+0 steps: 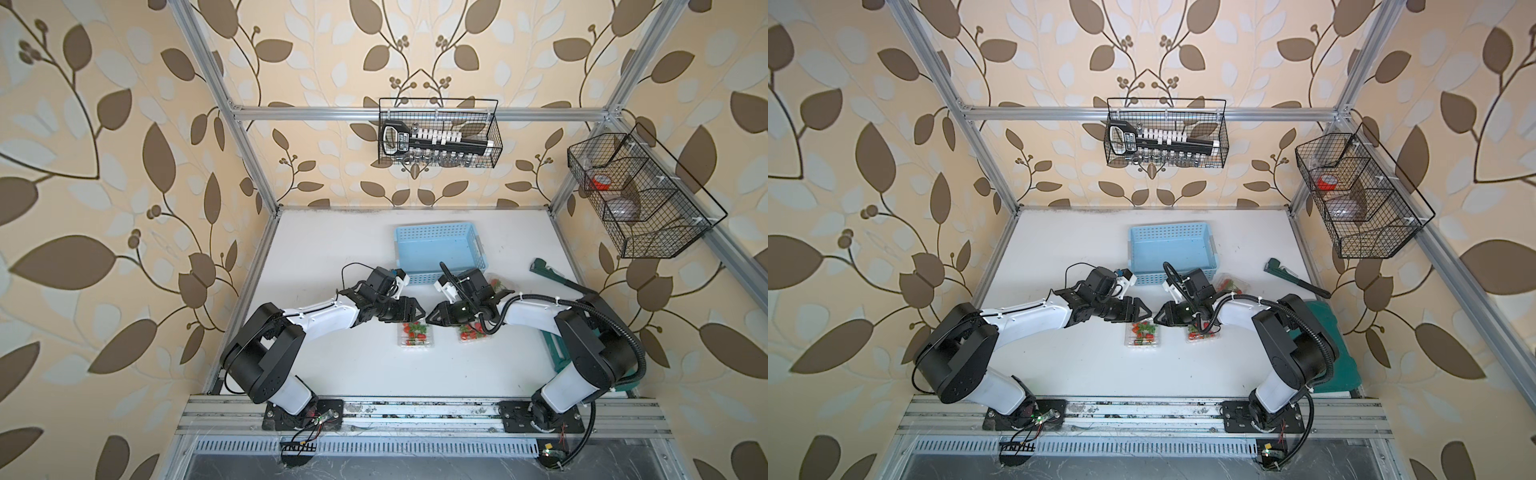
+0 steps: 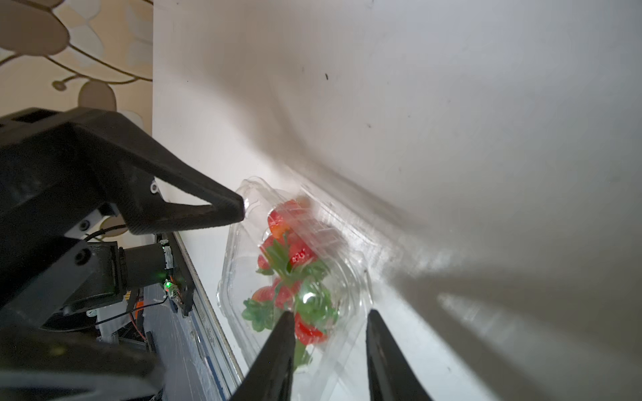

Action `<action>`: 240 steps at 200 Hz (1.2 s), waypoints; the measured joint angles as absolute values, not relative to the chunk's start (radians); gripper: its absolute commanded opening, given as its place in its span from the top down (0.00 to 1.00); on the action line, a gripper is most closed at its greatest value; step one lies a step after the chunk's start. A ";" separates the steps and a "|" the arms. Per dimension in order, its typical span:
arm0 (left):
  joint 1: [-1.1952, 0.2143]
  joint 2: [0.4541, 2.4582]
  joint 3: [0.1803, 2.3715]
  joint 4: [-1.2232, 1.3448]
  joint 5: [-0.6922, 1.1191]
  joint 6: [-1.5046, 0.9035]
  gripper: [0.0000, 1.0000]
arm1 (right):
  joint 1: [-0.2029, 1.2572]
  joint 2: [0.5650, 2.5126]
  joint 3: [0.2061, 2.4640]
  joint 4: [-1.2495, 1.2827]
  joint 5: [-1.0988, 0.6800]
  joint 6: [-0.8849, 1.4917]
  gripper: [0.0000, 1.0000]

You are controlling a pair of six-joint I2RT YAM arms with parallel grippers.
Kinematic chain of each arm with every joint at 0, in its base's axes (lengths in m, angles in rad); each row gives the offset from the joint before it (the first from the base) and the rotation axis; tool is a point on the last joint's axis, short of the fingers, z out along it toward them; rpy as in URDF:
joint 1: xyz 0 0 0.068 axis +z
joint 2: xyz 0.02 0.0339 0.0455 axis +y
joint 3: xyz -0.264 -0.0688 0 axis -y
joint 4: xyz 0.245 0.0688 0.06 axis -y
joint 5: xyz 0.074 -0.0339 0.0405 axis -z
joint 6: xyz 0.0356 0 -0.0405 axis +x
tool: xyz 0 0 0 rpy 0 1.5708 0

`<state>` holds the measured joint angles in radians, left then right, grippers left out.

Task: Pack strawberries into containers
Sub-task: Close the packing box at the center of the board.

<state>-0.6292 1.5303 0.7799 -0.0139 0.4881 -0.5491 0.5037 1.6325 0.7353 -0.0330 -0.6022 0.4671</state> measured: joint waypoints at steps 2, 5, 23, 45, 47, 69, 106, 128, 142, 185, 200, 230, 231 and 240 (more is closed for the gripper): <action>-0.629 1.530 0.780 -0.014 0.488 -0.549 0.30 | 0.504 1.633 0.735 -0.033 -0.602 0.467 0.70; -0.629 1.530 0.780 -0.014 0.488 -0.549 0.30 | 0.504 1.633 0.735 -0.033 -0.602 0.468 0.71; -0.629 1.530 0.780 -0.014 0.488 -0.549 0.30 | 0.504 1.633 0.735 -0.026 -0.603 0.468 0.72; -0.629 1.530 0.780 -0.014 0.488 -0.549 0.30 | 0.504 1.636 0.735 -0.015 -0.603 0.471 0.73; -0.629 1.530 0.780 -0.014 0.488 -0.549 0.30 | 0.504 1.637 0.735 -0.014 -0.603 0.471 0.73; -0.629 1.530 0.776 -0.013 0.488 -0.549 0.30 | 0.504 1.641 0.735 -0.003 -0.603 0.472 0.74; -0.629 1.530 0.765 -0.002 0.486 -0.549 0.30 | 0.504 1.655 0.732 0.020 -0.606 0.476 0.74; -0.629 1.530 0.763 -0.004 0.485 -0.549 0.30 | 0.504 1.657 0.730 0.030 -0.611 0.479 0.75; -0.629 1.530 0.763 -0.004 0.485 -0.549 0.30 | 0.504 1.657 0.729 0.034 -0.610 0.482 0.76; -0.629 1.530 0.761 -0.003 0.485 -0.549 0.30 | 0.504 1.657 0.727 0.041 -0.611 0.483 0.79; -0.629 1.530 0.755 -0.002 0.485 -0.548 0.30 | 0.504 1.660 0.727 0.048 -0.611 0.484 0.80; -0.629 1.530 0.748 -0.001 0.485 -0.548 0.30 | 0.503 1.678 0.721 0.065 -0.614 0.491 0.82; -0.629 1.530 0.748 -0.001 0.485 -0.548 0.30 | 0.503 1.678 0.720 0.067 -0.614 0.492 0.82; -0.629 1.530 0.748 -0.001 0.485 -0.548 0.30 | 0.503 1.678 0.720 0.071 -0.617 0.494 0.82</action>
